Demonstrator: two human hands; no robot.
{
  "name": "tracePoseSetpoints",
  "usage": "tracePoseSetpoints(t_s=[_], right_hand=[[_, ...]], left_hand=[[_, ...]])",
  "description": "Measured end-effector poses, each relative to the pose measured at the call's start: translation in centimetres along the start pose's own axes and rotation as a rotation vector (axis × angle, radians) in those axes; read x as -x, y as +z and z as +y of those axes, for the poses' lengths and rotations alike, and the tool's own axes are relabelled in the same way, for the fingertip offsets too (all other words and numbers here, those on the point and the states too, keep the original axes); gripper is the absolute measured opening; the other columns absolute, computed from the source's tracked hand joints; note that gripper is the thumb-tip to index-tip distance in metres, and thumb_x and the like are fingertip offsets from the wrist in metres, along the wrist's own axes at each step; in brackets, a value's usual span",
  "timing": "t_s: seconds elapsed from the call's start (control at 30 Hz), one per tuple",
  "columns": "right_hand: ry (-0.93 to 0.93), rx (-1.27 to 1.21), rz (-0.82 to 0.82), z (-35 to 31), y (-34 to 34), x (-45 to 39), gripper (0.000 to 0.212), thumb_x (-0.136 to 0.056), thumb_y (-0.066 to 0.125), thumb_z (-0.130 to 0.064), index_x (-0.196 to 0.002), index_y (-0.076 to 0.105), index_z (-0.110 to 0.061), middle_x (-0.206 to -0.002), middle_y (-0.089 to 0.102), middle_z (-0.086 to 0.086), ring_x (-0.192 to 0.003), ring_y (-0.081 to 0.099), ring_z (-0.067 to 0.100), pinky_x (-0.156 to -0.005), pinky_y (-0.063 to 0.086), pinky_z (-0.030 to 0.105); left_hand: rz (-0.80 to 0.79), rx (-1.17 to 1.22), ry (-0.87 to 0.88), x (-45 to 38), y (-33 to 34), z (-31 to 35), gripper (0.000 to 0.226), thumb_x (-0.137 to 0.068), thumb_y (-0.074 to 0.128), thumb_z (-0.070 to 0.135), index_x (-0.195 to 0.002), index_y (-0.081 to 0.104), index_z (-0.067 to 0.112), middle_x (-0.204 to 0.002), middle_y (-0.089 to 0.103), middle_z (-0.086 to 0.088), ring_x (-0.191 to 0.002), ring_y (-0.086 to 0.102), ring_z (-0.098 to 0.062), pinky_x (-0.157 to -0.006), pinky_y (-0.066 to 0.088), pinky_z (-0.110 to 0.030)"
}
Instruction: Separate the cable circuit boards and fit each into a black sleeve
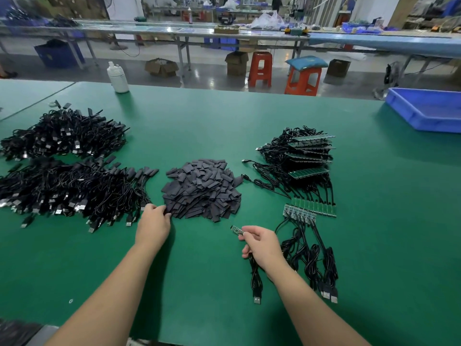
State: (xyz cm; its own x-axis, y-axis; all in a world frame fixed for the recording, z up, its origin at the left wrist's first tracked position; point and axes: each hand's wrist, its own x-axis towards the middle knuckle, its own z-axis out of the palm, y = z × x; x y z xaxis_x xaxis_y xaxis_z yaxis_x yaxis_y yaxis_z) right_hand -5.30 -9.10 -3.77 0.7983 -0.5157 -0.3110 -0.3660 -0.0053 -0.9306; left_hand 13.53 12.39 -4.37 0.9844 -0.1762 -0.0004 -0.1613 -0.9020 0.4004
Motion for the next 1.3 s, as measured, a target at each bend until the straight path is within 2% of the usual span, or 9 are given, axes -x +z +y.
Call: tracePoseSetpoints(t_s=[0.1, 0.2, 0.3, 0.6, 0.8, 0.93, 1.03, 1.13, 1.3], right_hand=[[-0.024, 0.056, -0.012, 0.1, 0.1, 0.2, 0.021, -0.1, 0.051, -0.009, -0.115, 0.065, -0.015, -0.094, 0.073, 0.0, -0.054, 0.06, 0.01, -0.066, 0.06, 0.031], [-0.036, 0.07, -0.028, 0.2, 0.0, 0.3, 0.021, -0.1, 0.052, -0.01, -0.114, 0.067, -0.016, -0.092, 0.073, -0.002, -0.053, 0.06, 0.007, -0.059, 0.055, 0.022], [-0.044, 0.061, -0.034, 0.4, -0.1, 0.2, 0.018, -0.097, 0.057, -0.011, -0.111, 0.069, -0.014, -0.088, 0.073, 0.001, -0.054, 0.06, 0.008, -0.058, 0.055, 0.023], [-0.055, 0.072, -0.063, 0.4, -0.4, 0.1, 0.016, -0.096, 0.06, -0.01, -0.109, 0.069, -0.009, -0.087, 0.071, 0.005, -0.051, 0.058, 0.005, -0.055, 0.053, 0.02], [-0.061, 0.101, -0.081, 0.1, -0.5, 0.3, 0.016, -0.097, 0.059, -0.012, -0.11, 0.069, -0.012, -0.089, 0.071, 0.004, -0.052, 0.059, 0.006, -0.056, 0.052, 0.018], [-0.05, 0.095, -0.089, 0.1, -0.5, 0.3, 0.018, -0.097, 0.059, -0.011, -0.112, 0.07, -0.009, -0.09, 0.071, 0.006, -0.052, 0.057, 0.007, -0.056, 0.053, 0.019], [-0.051, 0.101, -0.1, -0.1, -0.5, 0.4, 0.019, -0.098, 0.058, -0.011, -0.113, 0.07, -0.007, -0.091, 0.071, 0.008, -0.053, 0.056, 0.009, -0.057, 0.054, 0.021], [-0.047, 0.094, -0.116, -0.2, -0.5, 0.5, 0.02, -0.098, 0.058, -0.01, -0.113, 0.069, -0.005, -0.086, 0.068, 0.007, -0.051, 0.054, 0.009, -0.054, 0.051, 0.019], [-0.035, 0.092, -0.134, -0.3, -0.7, 0.7, 0.02, -0.098, 0.058, -0.011, -0.113, 0.069, -0.003, -0.084, 0.066, 0.006, -0.052, 0.053, 0.01, -0.055, 0.052, 0.021]], left_hand=[[0.009, -0.005, 0.004, -0.3, -0.4, 0.2, 0.024, -0.098, 0.056, 0.022, -0.115, 0.068, 0.01, -0.111, 0.053, -0.012, -0.085, 0.054, -0.03, -0.08, 0.048, -0.038], [-0.002, 0.061, -0.031, -0.5, -0.6, 0.3, 0.022, -0.094, 0.062, 0.019, -0.113, 0.07, 0.011, -0.113, 0.064, -0.012, -0.092, 0.062, -0.031, -0.084, 0.05, -0.038], [-0.031, 0.17, -0.076, -0.5, -0.7, 0.3, 0.023, -0.089, 0.071, 0.018, -0.11, 0.071, 0.01, -0.108, 0.071, -0.009, -0.1, 0.064, -0.027, -0.087, 0.049, -0.034], [-0.025, 0.182, -0.066, 0.2, -0.4, 0.6, 0.004, -0.086, 0.072, 0.02, -0.086, 0.068, 0.02, -0.091, 0.07, -0.002, -0.083, 0.062, -0.021, -0.076, 0.05, -0.031], [0.169, 0.115, 0.067, 1.6, -1.5, 1.8, 0.005, -0.092, 0.062, 0.018, -0.091, 0.064, 0.022, -0.087, 0.064, 0.002, -0.066, 0.058, -0.021, -0.055, 0.044, -0.03], [-0.102, 0.396, 0.222, 4.5, -1.3, 4.7, 0.017, -0.096, 0.059, 0.015, -0.098, 0.065, 0.03, -0.074, 0.069, 0.013, -0.061, 0.061, 0.001, -0.054, 0.042, -0.015], [-0.245, 0.365, 0.392, 7.0, 0.1, 6.4, 0.025, -0.096, 0.059, 0.016, -0.116, 0.07, 0.028, -0.083, 0.065, 0.016, -0.071, 0.059, 0.004, -0.066, 0.039, -0.006], [-0.29, 0.307, 0.47, 8.3, 1.6, 7.3, 0.032, -0.094, 0.064, 0.024, -0.125, 0.067, 0.02, -0.097, 0.059, 0.01, -0.093, 0.056, -0.007, -0.082, 0.037, -0.016], [-0.24, 0.246, 0.524, 8.6, 2.6, 7.2, 0.031, -0.092, 0.066, 0.032, -0.122, 0.069, 0.022, -0.097, 0.056, 0.01, -0.09, 0.054, -0.008, -0.081, 0.041, -0.021]])
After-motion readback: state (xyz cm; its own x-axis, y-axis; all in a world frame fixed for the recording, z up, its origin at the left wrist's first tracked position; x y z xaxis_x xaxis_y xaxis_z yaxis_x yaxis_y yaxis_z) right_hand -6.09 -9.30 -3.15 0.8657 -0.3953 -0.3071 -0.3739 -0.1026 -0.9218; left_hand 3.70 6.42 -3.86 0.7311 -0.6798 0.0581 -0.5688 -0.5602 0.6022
